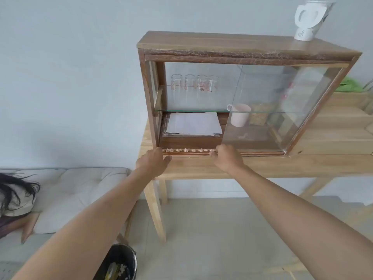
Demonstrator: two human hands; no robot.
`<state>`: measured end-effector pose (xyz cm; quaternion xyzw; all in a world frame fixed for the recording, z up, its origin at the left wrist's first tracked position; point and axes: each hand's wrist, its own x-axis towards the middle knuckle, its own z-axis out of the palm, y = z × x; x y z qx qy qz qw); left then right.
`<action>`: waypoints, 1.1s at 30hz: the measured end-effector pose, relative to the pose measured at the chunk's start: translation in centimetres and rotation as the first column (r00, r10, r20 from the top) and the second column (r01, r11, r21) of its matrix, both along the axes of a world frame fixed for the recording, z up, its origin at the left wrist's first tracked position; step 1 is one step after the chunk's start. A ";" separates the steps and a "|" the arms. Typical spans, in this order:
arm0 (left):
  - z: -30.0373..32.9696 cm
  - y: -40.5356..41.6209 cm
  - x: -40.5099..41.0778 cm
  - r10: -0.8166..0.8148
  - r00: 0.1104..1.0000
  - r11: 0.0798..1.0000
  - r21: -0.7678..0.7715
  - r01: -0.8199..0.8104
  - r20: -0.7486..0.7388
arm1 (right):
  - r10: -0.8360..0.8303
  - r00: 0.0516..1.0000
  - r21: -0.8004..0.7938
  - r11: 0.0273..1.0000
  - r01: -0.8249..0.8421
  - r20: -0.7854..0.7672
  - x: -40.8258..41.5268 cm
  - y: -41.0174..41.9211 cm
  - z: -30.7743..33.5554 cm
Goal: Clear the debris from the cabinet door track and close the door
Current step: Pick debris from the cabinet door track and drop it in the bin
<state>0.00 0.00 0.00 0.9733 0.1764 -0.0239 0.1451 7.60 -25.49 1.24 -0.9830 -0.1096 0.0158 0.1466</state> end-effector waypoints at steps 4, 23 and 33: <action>-0.5 -0.2 0.9 0.070 0.997 0.997 -0.018 -0.070 -0.011 | -0.025 1.000 0.007 1.000 0.025 -0.001 0.8 0.6 -0.8; 0.4 -1.7 5.0 0.081 0.997 0.997 0.019 -0.081 0.017 | -0.078 0.995 0.092 0.993 0.073 0.055 3.0 3.0 -2.5; -0.3 -1.0 5.6 0.159 0.985 0.982 -0.110 -0.151 0.071 | -0.064 0.997 0.087 0.994 0.060 0.044 4.0 3.8 -2.7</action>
